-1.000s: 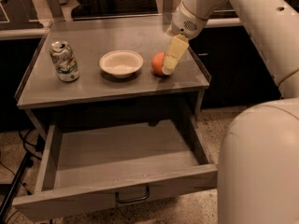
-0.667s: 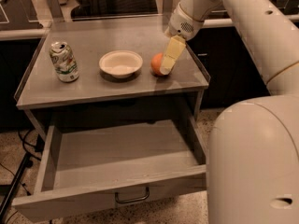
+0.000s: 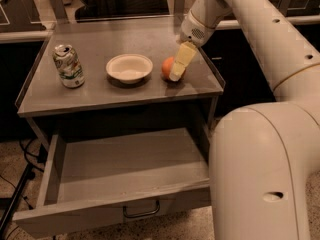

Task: Place orange into top drawer

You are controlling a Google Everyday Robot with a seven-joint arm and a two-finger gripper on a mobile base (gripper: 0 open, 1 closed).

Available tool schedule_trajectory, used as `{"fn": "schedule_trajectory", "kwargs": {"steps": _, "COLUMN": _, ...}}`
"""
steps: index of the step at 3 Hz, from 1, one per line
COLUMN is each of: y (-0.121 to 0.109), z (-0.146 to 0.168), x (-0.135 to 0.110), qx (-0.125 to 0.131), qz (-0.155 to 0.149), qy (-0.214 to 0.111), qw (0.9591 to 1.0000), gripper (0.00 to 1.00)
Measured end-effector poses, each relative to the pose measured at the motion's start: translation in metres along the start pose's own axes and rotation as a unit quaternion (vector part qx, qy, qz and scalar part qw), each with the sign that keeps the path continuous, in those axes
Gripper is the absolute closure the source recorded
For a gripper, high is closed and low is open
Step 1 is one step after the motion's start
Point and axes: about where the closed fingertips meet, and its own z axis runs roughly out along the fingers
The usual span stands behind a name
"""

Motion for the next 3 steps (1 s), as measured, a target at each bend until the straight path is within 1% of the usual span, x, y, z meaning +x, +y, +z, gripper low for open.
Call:
{"fn": "schedule_trajectory", "kwargs": {"steps": 2, "y": -0.008, "z": 0.018, "x": 0.003, "qx": -0.011, "qz": 0.013, "qy": 0.002, "qw": 0.9999, "gripper": 0.00}}
{"fn": "schedule_trajectory", "kwargs": {"steps": 3, "y": -0.013, "z": 0.023, "x": 0.001, "qx": -0.013, "qz": 0.015, "qy": 0.005, "qw": 0.9998, "gripper": 0.00}}
